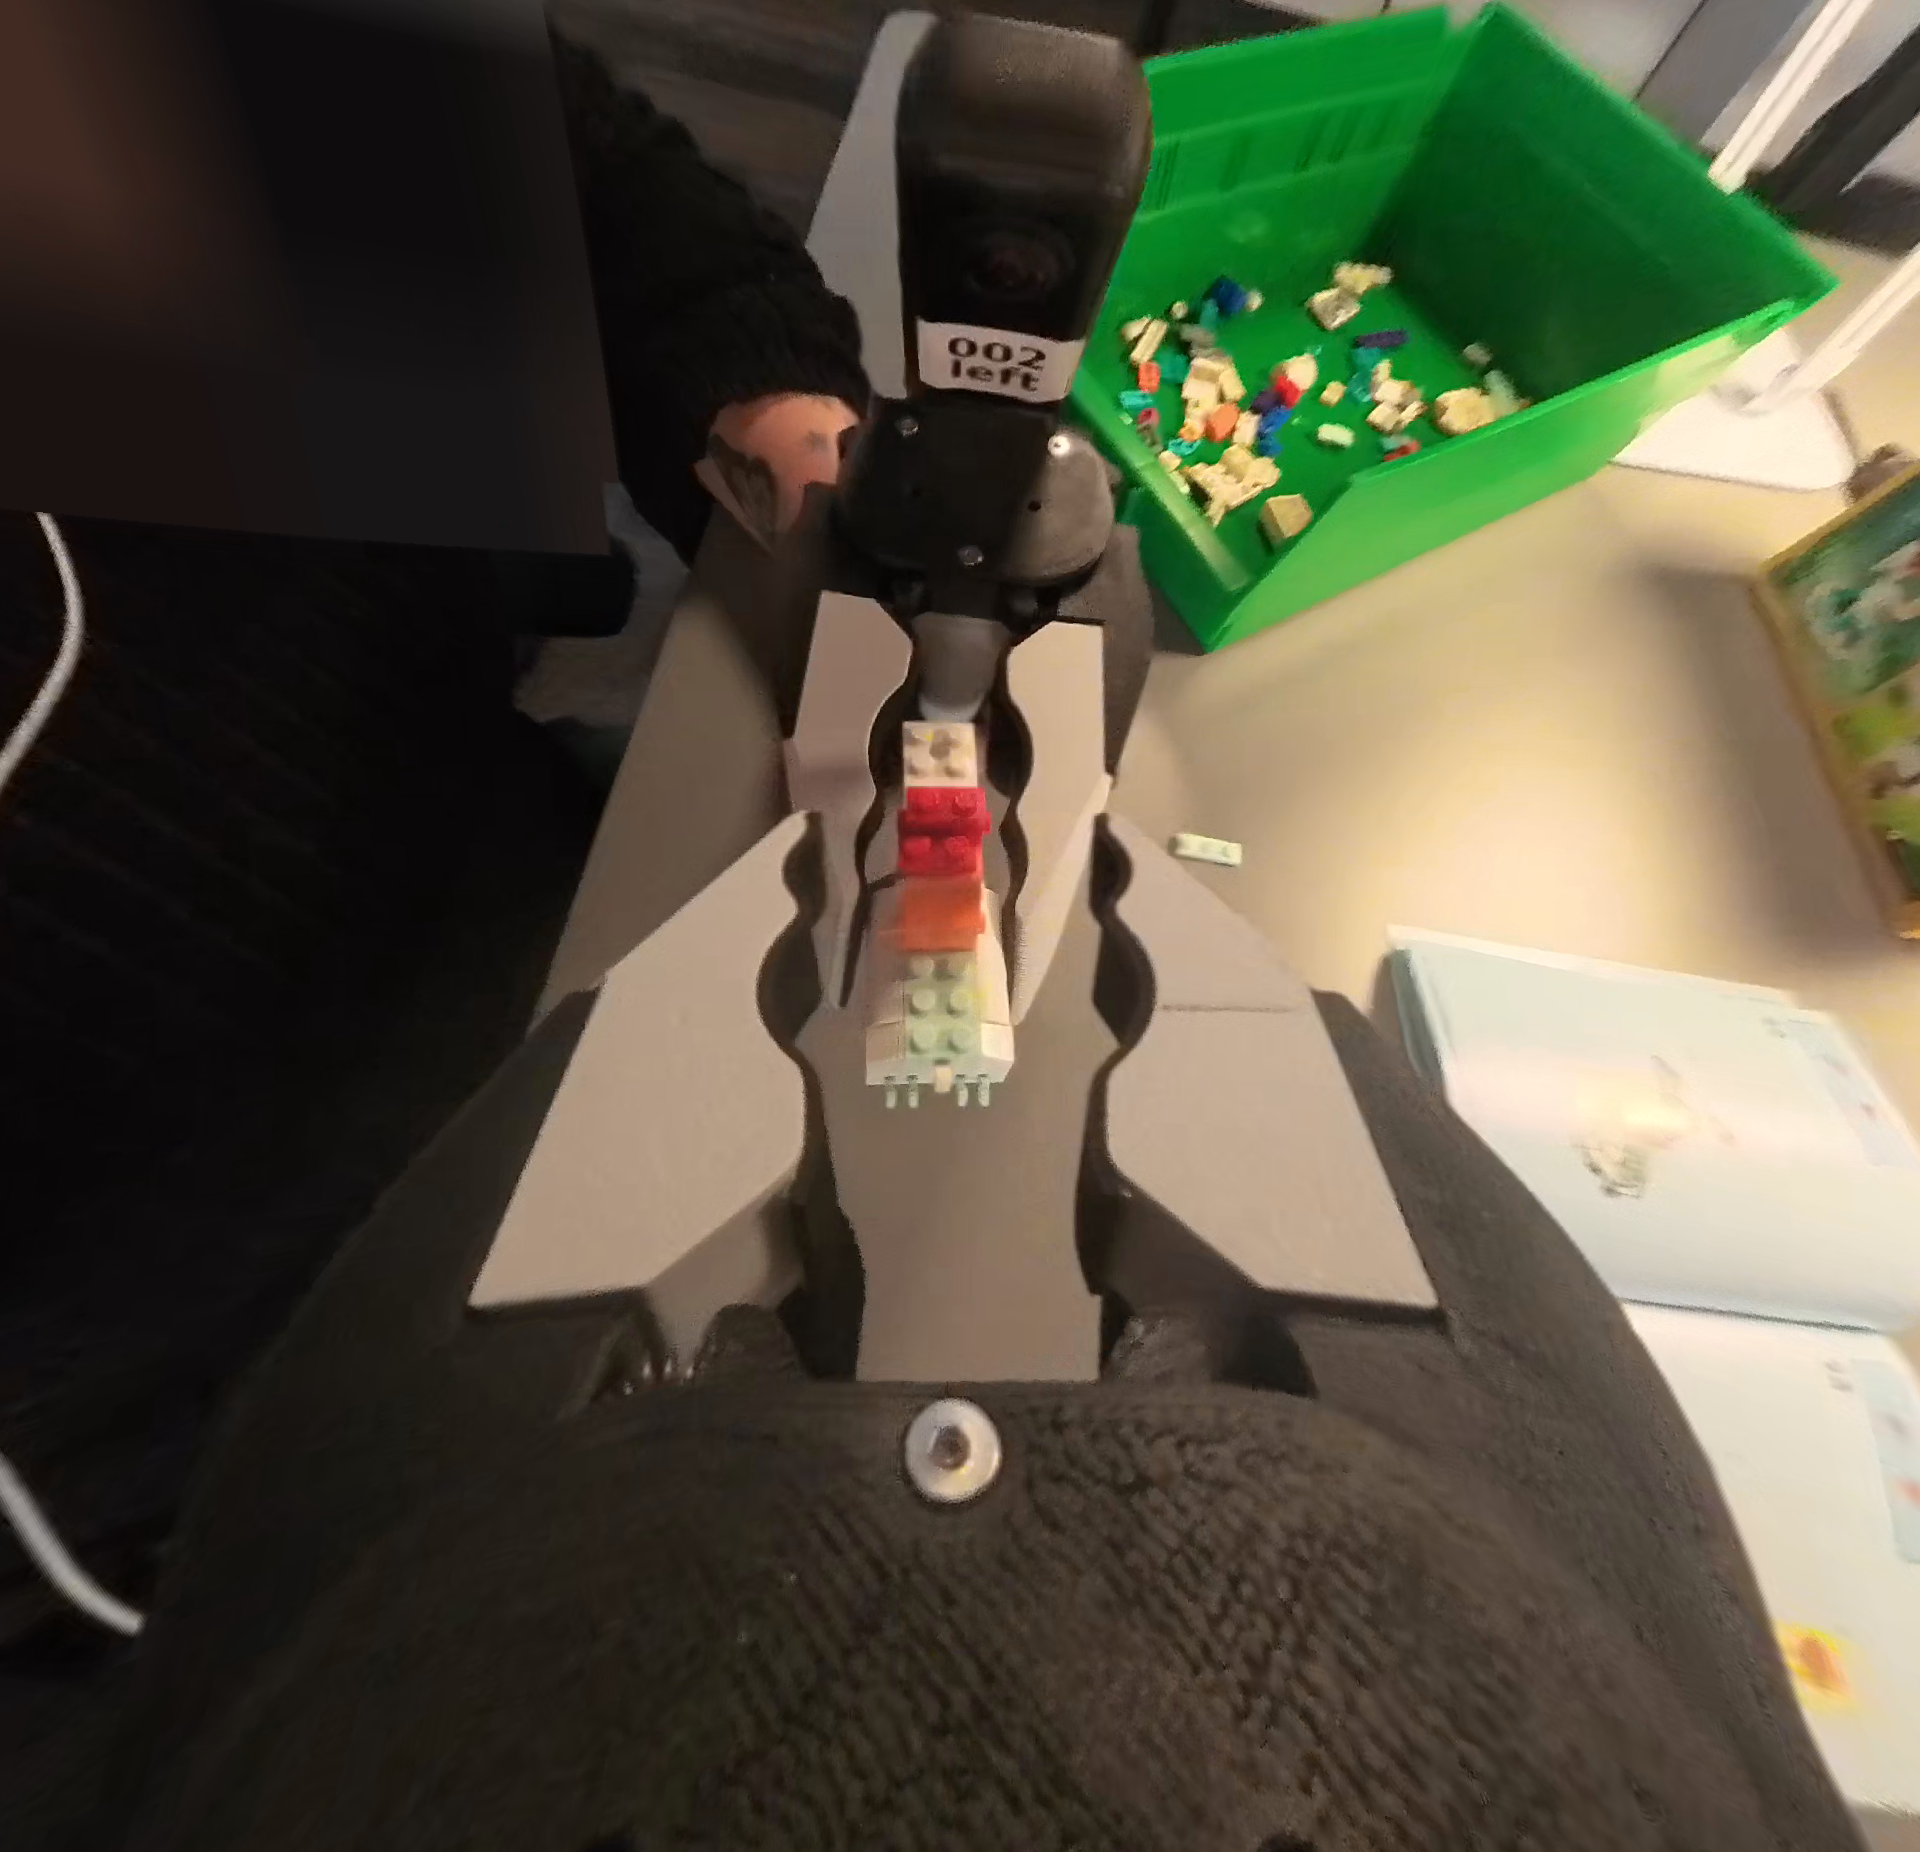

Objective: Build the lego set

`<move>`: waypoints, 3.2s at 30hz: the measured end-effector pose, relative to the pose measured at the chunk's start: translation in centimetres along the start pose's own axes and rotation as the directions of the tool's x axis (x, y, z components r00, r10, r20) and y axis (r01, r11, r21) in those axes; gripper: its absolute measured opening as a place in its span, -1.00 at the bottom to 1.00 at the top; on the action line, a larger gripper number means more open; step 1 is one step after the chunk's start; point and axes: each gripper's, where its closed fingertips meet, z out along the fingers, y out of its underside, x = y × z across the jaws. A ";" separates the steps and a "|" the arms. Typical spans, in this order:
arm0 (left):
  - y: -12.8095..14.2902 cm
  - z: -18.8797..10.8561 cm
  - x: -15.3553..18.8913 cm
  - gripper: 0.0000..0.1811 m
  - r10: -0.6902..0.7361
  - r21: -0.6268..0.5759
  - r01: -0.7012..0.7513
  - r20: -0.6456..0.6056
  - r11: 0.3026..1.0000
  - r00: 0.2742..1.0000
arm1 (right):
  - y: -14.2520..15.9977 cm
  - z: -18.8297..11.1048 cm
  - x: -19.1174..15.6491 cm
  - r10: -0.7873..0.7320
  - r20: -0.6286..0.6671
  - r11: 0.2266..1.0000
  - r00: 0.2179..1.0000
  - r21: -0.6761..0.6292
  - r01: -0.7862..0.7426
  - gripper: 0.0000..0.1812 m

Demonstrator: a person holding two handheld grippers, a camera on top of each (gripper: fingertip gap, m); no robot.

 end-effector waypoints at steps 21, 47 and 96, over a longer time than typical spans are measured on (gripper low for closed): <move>-0.8 -0.6 -1.5 -0.60 -0.211 0.086 0.211 -0.010 0.974 0.977 | 3.7 2.1 2.1 -0.874 -0.299 0.470 0.383 -0.722 0.507 -0.22; -0.3 -0.4 -1.5 -0.61 -0.234 0.052 0.235 -0.020 0.971 0.972 | 3.7 2.8 2.2 -0.889 -0.282 0.441 0.360 -0.736 0.514 -0.40; 5.2 -1.8 -2.7 -0.76 -0.415 -0.261 0.443 0.156 0.858 0.896 | 9.9 6.2 2.5 -0.755 -0.443 0.648 0.484 -0.616 0.447 -0.43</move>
